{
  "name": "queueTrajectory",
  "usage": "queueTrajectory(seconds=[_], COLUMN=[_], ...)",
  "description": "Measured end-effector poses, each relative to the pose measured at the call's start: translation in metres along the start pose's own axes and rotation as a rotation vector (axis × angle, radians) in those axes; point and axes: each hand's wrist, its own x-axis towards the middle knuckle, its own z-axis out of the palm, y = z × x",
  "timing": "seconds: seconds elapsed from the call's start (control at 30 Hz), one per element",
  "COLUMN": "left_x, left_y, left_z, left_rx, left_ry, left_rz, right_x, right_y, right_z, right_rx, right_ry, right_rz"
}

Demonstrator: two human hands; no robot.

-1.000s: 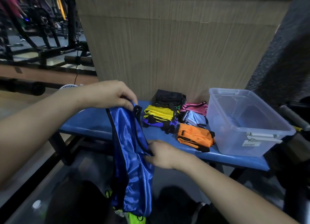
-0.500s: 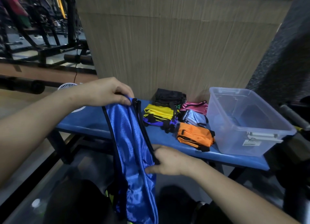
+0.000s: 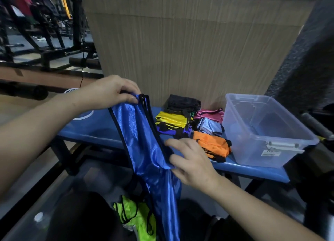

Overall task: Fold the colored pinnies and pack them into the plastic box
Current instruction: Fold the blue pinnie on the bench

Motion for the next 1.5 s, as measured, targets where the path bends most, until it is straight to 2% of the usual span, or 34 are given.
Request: queueTrajectory(seconds=[0.07, 0.23, 0.33, 0.53, 0.67, 0.8, 0.93, 1.07, 1.33, 1.5], left_x=[0.000, -0.002, -0.003, -0.005, -0.008, -0.011, -0.012, -0.010, -0.008, -0.007], left_y=[0.002, 0.003, 0.001, 0.000, -0.005, -0.014, -0.014, -0.008, -0.008, -0.007], left_z=[0.001, 0.006, 0.008, 0.010, 0.008, 0.008, 0.012, 0.017, 0.016, 0.018], left_rx=[-0.006, -0.043, -0.033, -0.032, -0.031, -0.011, -0.026, -0.026, -0.034, -0.029], left_ry=[-0.003, -0.024, -0.047, -0.043, -0.033, -0.035, -0.039, -0.042, -0.037, -0.044], left_rz=[0.008, -0.001, 0.007, 0.029, 0.032, 0.022, 0.045, 0.064, 0.044, 0.037], right_x=[0.002, 0.003, 0.001, 0.002, -0.003, -0.008, -0.007, -0.005, -0.005, -0.010], right_y=[-0.003, -0.005, -0.007, -0.007, -0.004, 0.001, -0.006, -0.006, -0.001, 0.001], right_z=[-0.004, -0.009, -0.007, -0.007, -0.008, -0.004, -0.005, 0.009, 0.014, 0.015], right_rx=[0.016, 0.018, 0.137, 0.310, 0.317, 0.233, 0.435, 0.383, 0.257, 0.148], right_ry=[-0.062, -0.283, -0.388, -0.372, -0.377, -0.360, -0.372, -0.278, -0.230, -0.195], right_rz=[-0.076, -0.125, -0.049, 0.310, 0.386, 0.333, 0.553, 0.643, 0.627, 0.549])
